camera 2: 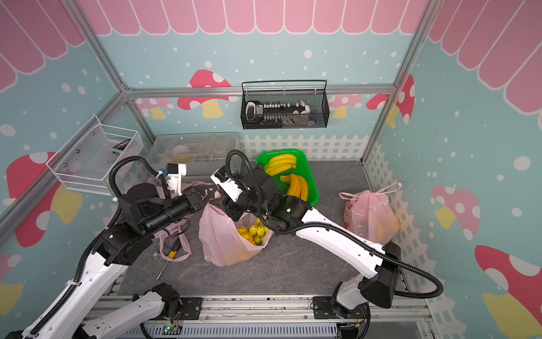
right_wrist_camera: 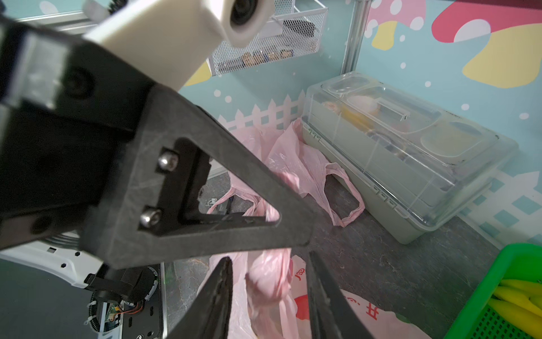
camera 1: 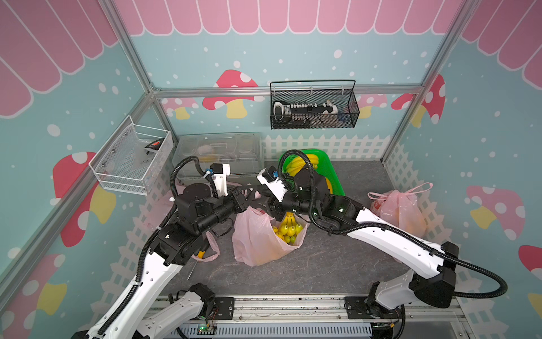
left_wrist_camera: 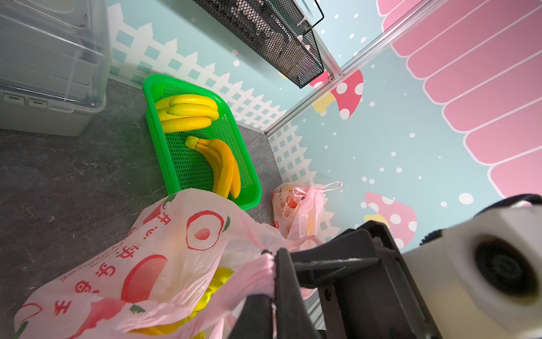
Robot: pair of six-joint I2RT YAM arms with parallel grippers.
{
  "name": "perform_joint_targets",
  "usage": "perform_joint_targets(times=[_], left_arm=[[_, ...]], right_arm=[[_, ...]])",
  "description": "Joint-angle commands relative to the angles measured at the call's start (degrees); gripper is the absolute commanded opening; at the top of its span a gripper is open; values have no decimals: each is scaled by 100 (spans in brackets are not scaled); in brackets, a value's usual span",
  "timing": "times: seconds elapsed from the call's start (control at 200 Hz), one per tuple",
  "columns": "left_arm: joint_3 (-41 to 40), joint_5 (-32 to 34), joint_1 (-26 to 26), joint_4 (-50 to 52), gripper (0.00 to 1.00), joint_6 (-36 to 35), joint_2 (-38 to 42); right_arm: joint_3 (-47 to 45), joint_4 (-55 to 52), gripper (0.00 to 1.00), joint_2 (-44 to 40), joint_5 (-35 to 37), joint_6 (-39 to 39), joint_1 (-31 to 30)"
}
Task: Place the banana into a plastic bag & tie a knot
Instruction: Adjust the plastic bag at the center of the board.
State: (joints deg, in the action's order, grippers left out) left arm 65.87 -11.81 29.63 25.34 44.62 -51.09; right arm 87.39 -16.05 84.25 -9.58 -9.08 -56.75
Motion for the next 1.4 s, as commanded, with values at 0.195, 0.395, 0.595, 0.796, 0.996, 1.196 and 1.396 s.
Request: perform_joint_targets(times=[0.195,0.395,0.595,0.796,0.996,1.196,1.396], left_arm=[[-72,-80,-36,-162,0,39,117],[-94,0,-36,-73,0,-26,175],[347,589,-54,799,22,-882,546],[167,1232,-58,793,54,-1684,1369],[-737,886,-54,-522,67,-1898,1576],[-1710,274,41,-2283,72,-2297,1437],[-2058,392,273,-2987,72,-2829,1247]], right_arm=[[78,117,25,-33,82,-14,-72],[263,-65,3,-54,341,-19,-82],[998,-908,0,58,1136,163,-57],[1398,-1304,0,239,1245,306,-47],[1855,-1636,0,431,814,486,-90],[1952,-1733,0,449,787,506,-99],[1957,-1736,0,465,663,464,-94]])
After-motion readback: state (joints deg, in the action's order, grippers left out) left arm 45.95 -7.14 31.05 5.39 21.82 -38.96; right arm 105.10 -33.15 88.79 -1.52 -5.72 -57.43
